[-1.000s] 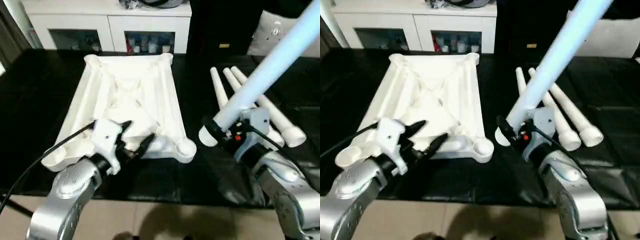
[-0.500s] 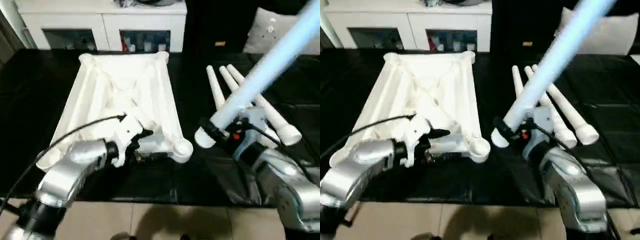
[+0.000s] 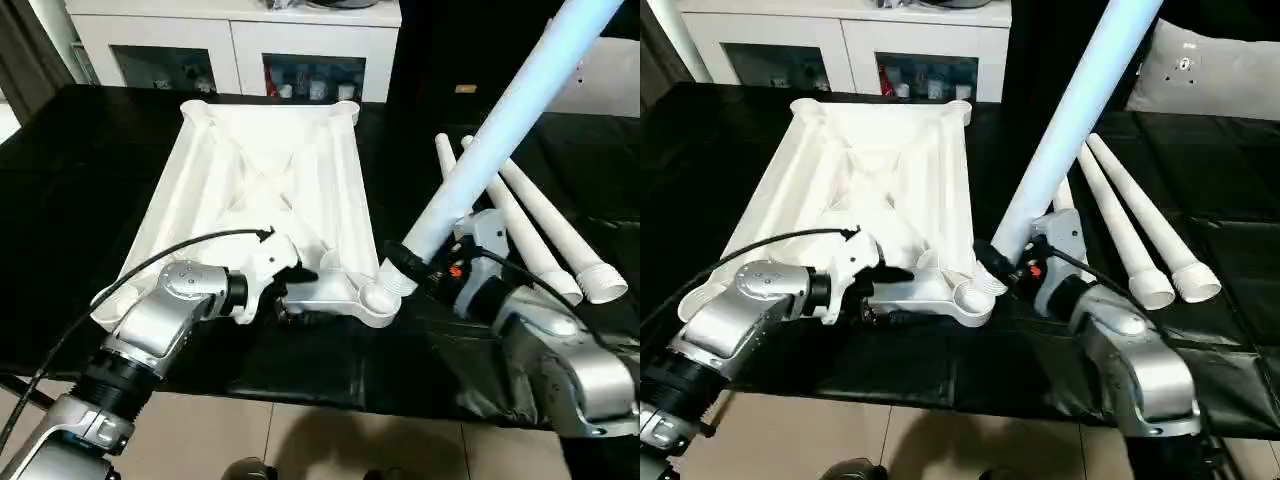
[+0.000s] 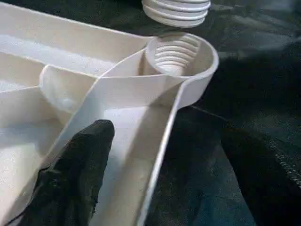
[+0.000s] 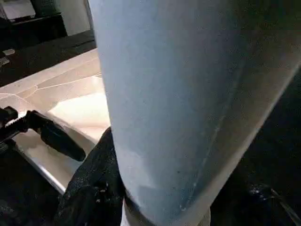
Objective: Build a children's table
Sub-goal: Insert table leg to table base
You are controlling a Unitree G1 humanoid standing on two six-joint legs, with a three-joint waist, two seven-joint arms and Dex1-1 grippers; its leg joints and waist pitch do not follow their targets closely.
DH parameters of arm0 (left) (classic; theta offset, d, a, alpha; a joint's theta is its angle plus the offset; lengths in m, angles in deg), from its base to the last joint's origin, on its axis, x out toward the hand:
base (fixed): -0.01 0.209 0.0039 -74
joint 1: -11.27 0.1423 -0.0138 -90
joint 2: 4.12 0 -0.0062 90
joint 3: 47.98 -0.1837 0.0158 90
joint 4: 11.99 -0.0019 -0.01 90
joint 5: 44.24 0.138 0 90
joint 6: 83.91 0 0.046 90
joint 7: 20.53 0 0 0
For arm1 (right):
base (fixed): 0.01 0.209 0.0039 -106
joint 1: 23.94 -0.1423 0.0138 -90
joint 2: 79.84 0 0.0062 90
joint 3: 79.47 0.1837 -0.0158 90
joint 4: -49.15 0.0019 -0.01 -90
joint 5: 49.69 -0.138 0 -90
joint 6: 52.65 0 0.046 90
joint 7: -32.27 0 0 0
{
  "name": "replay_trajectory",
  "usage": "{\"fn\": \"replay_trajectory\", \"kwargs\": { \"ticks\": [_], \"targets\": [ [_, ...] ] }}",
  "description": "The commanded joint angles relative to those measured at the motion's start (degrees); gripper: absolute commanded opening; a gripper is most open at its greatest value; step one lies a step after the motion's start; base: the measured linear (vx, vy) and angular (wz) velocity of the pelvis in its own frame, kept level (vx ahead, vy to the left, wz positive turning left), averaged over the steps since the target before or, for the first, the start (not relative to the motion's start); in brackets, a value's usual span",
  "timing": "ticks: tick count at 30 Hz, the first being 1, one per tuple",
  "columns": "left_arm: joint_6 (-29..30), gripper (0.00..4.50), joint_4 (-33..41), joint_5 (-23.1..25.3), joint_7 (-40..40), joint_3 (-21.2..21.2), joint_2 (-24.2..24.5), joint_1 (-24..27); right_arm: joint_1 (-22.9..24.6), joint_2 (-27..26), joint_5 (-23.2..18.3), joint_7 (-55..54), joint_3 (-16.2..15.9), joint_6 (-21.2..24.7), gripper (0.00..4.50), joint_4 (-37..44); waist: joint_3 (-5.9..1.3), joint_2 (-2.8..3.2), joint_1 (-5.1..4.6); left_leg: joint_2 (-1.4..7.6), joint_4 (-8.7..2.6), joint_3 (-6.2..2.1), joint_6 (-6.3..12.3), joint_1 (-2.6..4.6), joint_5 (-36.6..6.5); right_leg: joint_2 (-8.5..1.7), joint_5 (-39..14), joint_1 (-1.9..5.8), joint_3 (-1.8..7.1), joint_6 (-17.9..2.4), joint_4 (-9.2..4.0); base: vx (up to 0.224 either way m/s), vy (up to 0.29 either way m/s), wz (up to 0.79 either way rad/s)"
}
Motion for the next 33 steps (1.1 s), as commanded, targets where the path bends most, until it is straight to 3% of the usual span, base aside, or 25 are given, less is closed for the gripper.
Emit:
{"fn": "replay_trajectory", "kwargs": {
  "ticks": [1,2,3,4,5,6,8,9,13,17,25,26,27,28,29,30,33],
  "targets": [
    [-3.2,3.72,-2.7,1.9,-1.0,-0.9,-0.5,-1.7,0.2,0.3,0.0,0.4,-0.2,-1.0,1.9,1.3,-4.61,0.21,0.19,2.78,-3.7,-0.37,1.74,0.15,-5.3,-4.86,-10.2,3.71,3.19,-9.6,-4.4,0.0,0.0,0.0],
    [-4.4,3.65,-3.9,2.3,-1.7,-1.0,-0.7,-2.1,0.5,0.2,0.2,0.3,-0.3,-1.1,1.9,1.7,-4.62,0.03,0.23,2.79,-3.74,-0.42,1.59,0.09,-5.4,-4.89,-10.4,3.82,3.19,-9.5,-4.31,0.0,0.0,0.0],
    [-4.6,3.49,-4.2,2.3,-1.8,-1.0,-0.7,-2.1,0.6,0.2,0.2,0.3,-0.4,-1.2,1.9,1.8,-4.66,1.23,0.4,2.74,-3.69,-0.57,1.39,0.17,-5.6,-4.92,-10.7,3.67,3.18,-9.4,-4.25,0.0,0.0,0.0],
    [-4.9,3.34,-4.6,2.2,-1.9,-0.9,-0.9,-2.2,0.9,0.1,0.3,0.3,-0.5,-1.2,1.9,2.0,-4.75,0.51,0.16,2.83,-3.73,-0.51,1.34,0.12,-5.9,-4.86,-10.0,3.77,3.16,-9.5,-4.31,0.0,0.0,0.0],
    [-5.7,3.28,-5.3,2.3,-2.5,-0.8,-0.9,-2.4,1.2,-0.2,0.6,0.0,-0.7,-1.4,1.9,2.3,-4.77,1.46,0.22,2.81,-3.72,-0.67,1.09,0.13,-6.1,-4.84,-10.0,3.73,3.11,-9.7,-4.1,0.0,0.0,0.0],
    [-7.5,3.27,-6.9,2.9,-2.6,-0.9,-1.1,-3.0,1.5,-0.7,0.8,-0.6,-0.9,-1.6,1.9,2.5,-4.7,1.2,0.03,2.71,-3.71,-0.54,1.15,0.07,-7.0,-4.75,-10.6,3.68,3.1,-9.5,-4.56,0.0,0.0,0.0],
    [-8.3,3.16,-8.5,3.1,-2.9,-0.9,-1.6,-3.8,2.1,-1.2,0.9,-1.3,-1.1,-1.5,1.9,2.9,-4.93,1.56,0.06,2.59,-3.65,-0.58,1.06,0.1,-7.2,-4.84,-12.5,3.73,3.03,-8.9,-4.65,0.0,0.0,0.0],
    [-8.5,2.87,-9.1,3.1,-3.0,-0.8,-1.8,-4.1,2.3,-1.2,1.0,-1.2,-1.3,-1.6,1.9,3.0,-4.97,1.51,-0.05,2.64,-3.69,-0.63,1.17,0.0,-6.9,-4.75,-12.2,3.76,2.98,-8.9,-4.63,0.0,0.0,0.0],
    [-10.0,2.8,-11.4,3.7,-3.4,-0.6,-2.2,-5.0,2.9,-1.4,-0.2,-0.4,-1.6,-0.6,1.9,3.5,-5.14,1.63,0.02,2.6,-3.61,-0.58,1.52,-0.03,-6.9,-4.74,-13.0,3.72,2.95,-8.5,-4.7,0.0,0.0,0.0],
    [-11.8,2.41,-14.2,4.3,-4.6,-0.4,-2.2,-6.1,2.4,-2.1,-1.0,-0.2,-1.4,0.3,1.9,3.3,-5.33,1.83,-0.04,2.61,-3.56,-0.62,1.92,-0.13,-6.0,-4.67,-11.3,3.65,2.9,-8.6,-4.59,0.0,0.0,0.0],
    [-13.8,1.72,-18.1,5.3,-6.4,-0.1,-1.6,-7.0,0.3,-2.9,0.2,-0.6,-1.3,-3.9,1.9,1.3,-5.35,2.18,0.04,2.71,-3.65,-0.65,1.38,0.0,-7.2,-4.91,-11.4,3.57,2.91,-9.1,-4.57,0.0,0.0,0.0],
    [-14.3,1.61,-19.0,5.5,-6.9,0.0,-1.5,-7.0,-0.8,-3.6,1.3,-0.2,-1.3,-7.2,1.9,-0.4,-5.36,2.09,0.01,2.76,-3.7,-0.66,1.35,0.02,-7.2,-4.87,-11.0,3.62,2.9,-9.2,-4.58,0.0,0.0,0.0],
    [-14.3,1.56,-19.3,5.6,-7.1,0.0,-1.5,-7.0,-1.1,-3.3,1.7,0.1,-1.7,-7.4,1.9,-0.8,-5.34,1.94,-0.09,2.78,-3.75,-0.69,1.26,-0.11,-7.2,-4.93,-10.6,3.6,2.87,-9.6,-4.42,0.0,0.0,0.0],
    [-14.3,1.51,-19.5,5.7,-7.3,0.0,-1.6,-7.0,-1.4,-2.9,2.0,0.2,-2.2,-6.2,1.9,-1.1,-5.37,1.99,-0.09,2.79,-3.72,-0.67,1.23,0.02,-7.1,-4.86,-10.3,3.63,2.87,-9.7,-4.39,0.0,0.0,0.0],
    [-14.4,1.43,-19.8,5.7,-7.4,0.1,-1.7,-7.0,-1.8,-2.4,1.9,0.0,-2.5,-3.8,1.9,-1.3,-5.31,1.63,-0.13,2.82,-3.75,-0.62,1.37,-0.01,-7.0,-4.87,-10.2,3.66,2.9,-9.8,-4.39,0.0,0.0,0.0],
    [-14.6,1.24,-20.2,5.7,-7.5,0.2,-1.8,-7.0,-2.3,-2.2,1.5,-0.3,-2.8,-1.4,1.9,-1.5,-5.25,1.76,-0.05,2.72,-3.76,-0.66,1.58,0.01,-6.6,-4.78,-10.2,3.78,2.88,-10.0,-4.31,0.0,0.0,0.0],
    [-15.1,1.07,-20.7,6.0,-7.5,0.2,-1.9,-7.0,-3.0,-1.6,1.4,0.3,-3.5,0.3,1.9,-1.8,-5.35,1.95,0.02,2.76,-3.66,-0.63,1.71,0.05,-6.4,-4.87,-10.7,3.72,2.92,-9.9,-4.38,0.0,0.0,0.0]
  ]
}}
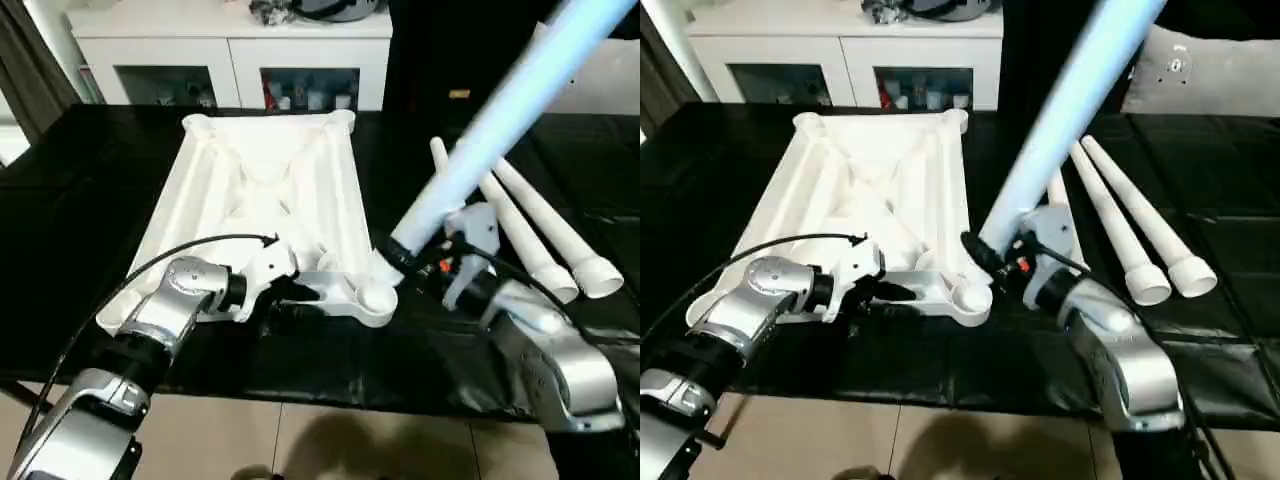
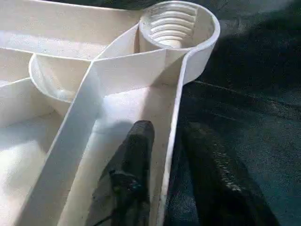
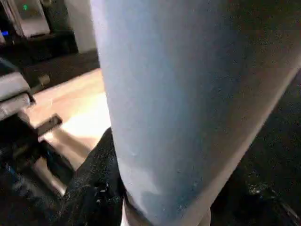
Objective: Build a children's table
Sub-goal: Insert table leg to table base
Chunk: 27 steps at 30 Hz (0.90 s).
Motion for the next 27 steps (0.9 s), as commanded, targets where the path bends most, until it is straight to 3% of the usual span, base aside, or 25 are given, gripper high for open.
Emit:
{"fn": "replay_trajectory", "kwargs": {
  "ticks": [1,6,10,11,13,14,19,23,27],
  "targets": [
    [-0.5,0.89,-1.4,1.1,-0.2,0.5,0.1,-0.6,-1.7,1.0,1.2,1.9,-2.0,-0.4,1.9,-1.2,-4.23,-0.11,0.15,2.74,-3.65,-0.58,1.67,0.01,-6.5,-4.95,-10.4,3.67,2.99,-10.0,-4.28,0.0,0.0,0.0],
    [-1.1,0.45,-1.9,1.3,-0.3,0.6,-0.3,-0.7,-3.5,1.5,2.5,4.2,-3.9,-2.1,1.9,-4.3,-4.11,-0.17,0.14,2.75,-3.69,-0.54,1.53,0.03,-7.1,-4.99,-12.0,3.65,2.99,-9.9,-4.45,0.0,0.0,0.0],
    [-2.2,0.17,-2.0,2.4,0.5,0.2,-0.4,-0.3,-3.9,1.7,2.9,5.0,-4.8,-1.7,1.9,-5.0,-4.28,-0.19,0.17,2.93,-3.65,-0.62,1.93,0.01,-5.8,-4.96,-8.7,3.66,3.01,-10.5,-4.06,0.0,0.0,0.0],
    [-3.1,0.17,-1.7,3.5,1.4,-0.5,-0.3,0.2,-4.1,1.6,3.1,5.1,-5.0,-1.7,1.9,-5.5,-4.35,-0.8,0.15,2.92,-3.67,-0.6,2.26,-0.07,-5.4,-5.0,-7.7,3.81,2.98,-10.8,-3.9,0.0,0.0,0.0],
    [-3.7,0.13,-0.8,4.8,2.8,-1.1,0.0,1.1,-4.7,1.4,3.0,5.3,-5.3,-1.5,1.9,-6.3,-4.24,-0.51,0.04,2.94,-3.68,-0.6,2.3,-0.1,-5.6,-5.08,-8.2,3.74,2.95,-10.9,-3.92,0.0,0.0,0.0],
    [-3.7,0.06,-0.8,4.8,2.8,-1.1,0.0,1.1,-4.7,1.4,3.0,5.3,-5.3,-1.5,1.9,-6.3,-4.25,-0.77,-0.01,2.94,-3.67,-0.52,2.32,-0.08,-5.8,-5.05,-8.4,3.77,2.96,-10.9,-3.94,0.0,0.0,0.0],
    [-1.2,0.0,5.2,2.9,5.3,1.5,-0.9,3.1,-6.3,1.2,3.5,6.9,-6.3,-1.8,1.9,-8.3,-4.03,-0.65,0.04,2.91,-3.66,-0.4,2.03,-0.05,-6.6,-5.08,-13.2,3.57,2.99,-9.9,-4.37,0.0,0.0,0.0],
    [0.4,0.0,11.3,3.1,5.7,1.4,-0.6,5.8,-7.9,1.8,4.4,8.5,-7.9,-1.7,1.9,-11.1,-4.13,-1.04,0.12,2.99,-3.63,-0.37,2.44,-0.05,-5.6,-5.0,-11.7,3.42,2.99,-10.1,-4.11,0.0,0.0,0.0],
    [0.1,0.0,12.0,4.1,5.8,0.6,-0.2,6.6,-8.4,2.4,4.7,9.4,-8.6,-1.0,1.9,-12.1,-4.1,-1.24,0.26,2.93,-3.61,-0.31,3.18,-0.16,-4.5,-4.96,-10.9,3.41,2.96,-10.0,-3.97,0.0,0.0,0.0]
  ]
}}
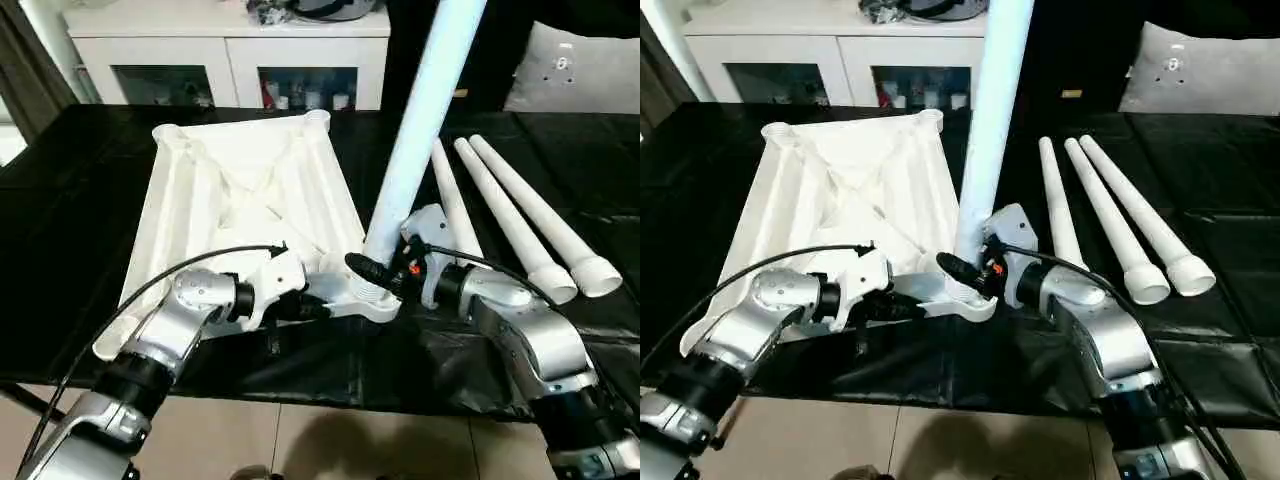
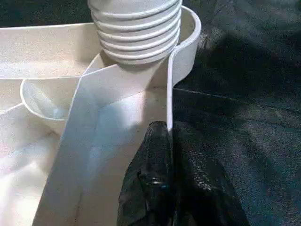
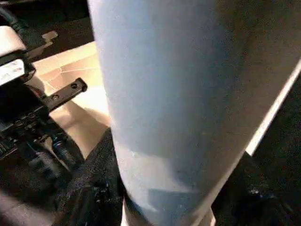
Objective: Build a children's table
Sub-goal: Insert table leg to table base
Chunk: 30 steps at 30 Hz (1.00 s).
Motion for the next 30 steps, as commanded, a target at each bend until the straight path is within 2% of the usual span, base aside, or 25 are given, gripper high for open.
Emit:
{"fn": "replay_trajectory", "kwargs": {
  "ticks": [1,2,10,12,15,19,30],
  "targets": [
    [-0.2,0.0,1.3,0.2,0.5,0.1,0.5,0.5,0.1,0.6,0.5,0.7,-1.3,1.2,1.9,-1.3,-4.07,-0.96,0.35,2.83,-3.55,-0.44,3.19,-0.1,-4.6,-4.99,-11.1,3.5,2.99,-9.9,-4.03,0.0,0.0,0.0],
    [-0.1,0.0,1.3,0.3,0.5,0.1,0.5,0.5,0.1,0.8,0.6,0.8,-1.4,1.4,1.9,-1.4,-4.04,-1.16,0.3,2.83,-3.57,-0.4,3.2,-0.11,-4.7,-4.98,-11.3,3.48,3.0,-9.8,-4.08,0.0,0.0,0.0],
    [1.8,0.0,0.7,-0.9,-2.6,0.7,1.3,-0.5,0.7,3.2,0.2,3.5,-1.1,4.2,1.9,-0.8,-4.03,-1.05,0.29,2.84,-3.68,-0.46,2.81,-0.03,-5.7,-4.95,-12.4,3.42,3.01,-9.3,-4.2,0.0,0.0,0.0],
    [1.8,0.0,0.6,-0.9,-2.7,0.7,1.4,-0.5,0.8,3.3,0.2,3.7,-1.1,4.2,1.9,-0.8,-4.08,-1.21,0.29,2.77,-3.64,-0.43,2.78,-0.03,-5.9,-4.97,-12.6,3.49,3.02,-9.3,-4.25,0.0,0.0,0.0],
    [2.1,0.0,0.8,-1.2,-4.6,0.6,2.1,-0.9,1.0,4.1,-0.7,4.5,-0.6,4.9,1.9,0.1,-4.1,-0.97,0.36,2.79,-3.66,-0.47,2.79,0.03,-5.8,-4.91,-12.2,3.48,3.01,-9.5,-4.27,0.0,0.0,0.0],
    [2.1,0.0,1.4,-1.3,-5.9,0.3,2.6,-1.0,1.2,4.6,-1.0,5.2,-0.7,5.3,1.9,0.4,-4.13,-1.16,0.38,2.83,-3.65,-0.44,2.68,0.05,-6.0,-4.96,-12.0,3.47,2.99,-9.8,-4.24,0.0,0.0,0.0],
    [0.6,0.0,-0.8,0.1,-6.5,0.2,3.0,-2.7,1.3,5.6,-2.2,7.6,-0.9,7.8,1.89,1.8,-4.18,-0.98,0.58,2.85,-3.63,-0.47,2.6,0.06,-5.8,-4.94,-11.4,3.49,2.98,-10.0,-4.19,0.0,0.0,0.0]
  ]
}}
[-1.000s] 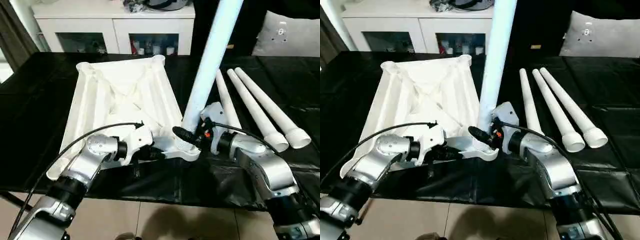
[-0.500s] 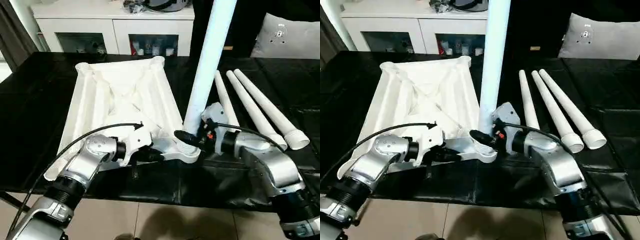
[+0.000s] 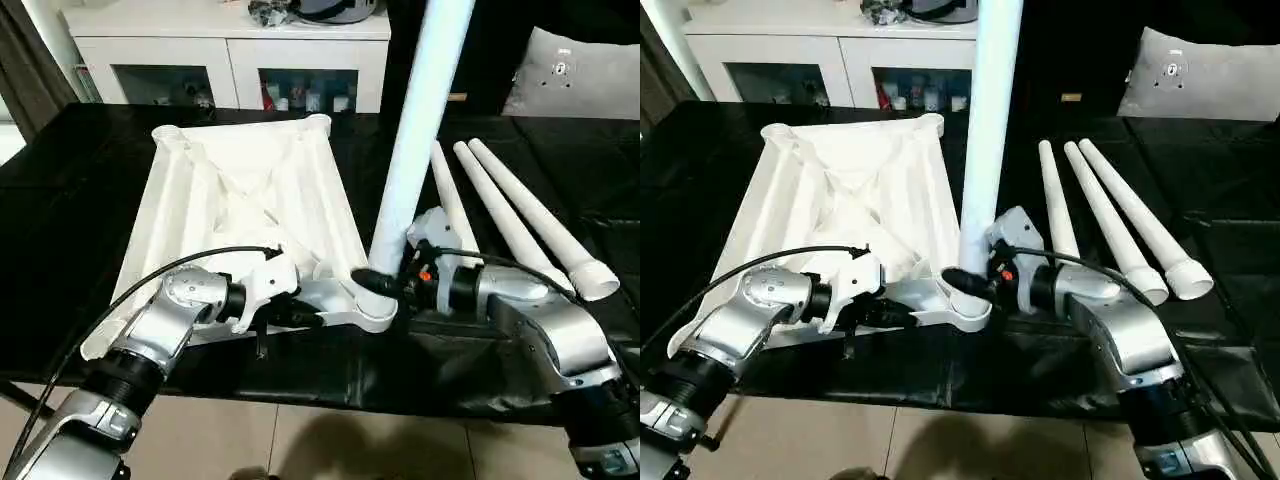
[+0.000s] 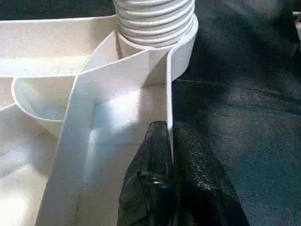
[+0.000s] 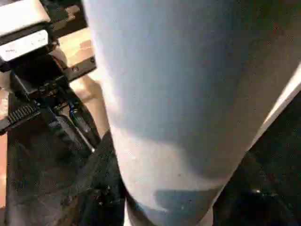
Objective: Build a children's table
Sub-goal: Insert table leg to table base
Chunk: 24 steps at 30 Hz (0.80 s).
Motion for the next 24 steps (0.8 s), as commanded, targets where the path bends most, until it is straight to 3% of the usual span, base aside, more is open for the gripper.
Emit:
{"fn": "replay_trajectory", "kwargs": {
  "ticks": [1,8,17,18,24],
  "targets": [
    [-1.0,0.0,-0.2,0.6,-0.4,0.4,1.0,-1.5,1.1,0.5,0.2,0.9,-0.7,1.9,1.89,-0.3,-3.92,-0.52,0.4,2.82,-3.62,-0.5,2.61,0.02,-5.8,-4.95,-11.4,3.47,2.98,-10.0,-4.21,0.0,0.0,0.0],
    [-1.3,0.0,-0.7,0.8,-0.5,0.5,0.8,-1.8,1.2,0.3,-0.1,0.9,-0.4,2.2,1.89,-0.7,-3.88,-0.56,0.45,2.89,-3.67,-0.51,2.41,0.05,-6.2,-4.99,-11.6,3.48,2.95,-10.2,-4.19,0.0,0.0,0.0],
    [-1.4,0.0,0.4,0.6,-1.3,0.3,0.6,-1.7,1.0,-2.9,-2.3,1.4,1.8,1.7,1.89,-8.9,-3.76,-0.6,0.31,2.84,-3.75,-0.51,2.11,0.08,-7.7,-5.11,-14.4,3.46,2.89,-10.0,-4.56,0.0,0.0,0.0],
    [-1.4,0.0,0.6,0.6,-1.2,0.3,0.6,-1.7,2.0,-3.1,-2.7,1.5,2.4,1.6,1.89,-10.5,-3.8,-0.27,0.39,2.89,-3.76,-0.58,2.09,0.14,-7.5,-5.15,-14.4,3.4,2.88,-10.0,-4.53,0.0,0.0,0.0],
    [-1.4,0.0,0.6,0.2,-0.1,1.2,0.1,-1.7,5.9,-3.7,-3.1,0.9,4.4,-0.4,1.89,-12.1,-3.86,-0.21,0.43,2.94,-3.82,-0.58,2.0,0.15,-8.1,-5.1,-12.8,3.44,2.83,-10.5,-4.51,0.0,0.0,0.0]
  ]
}}
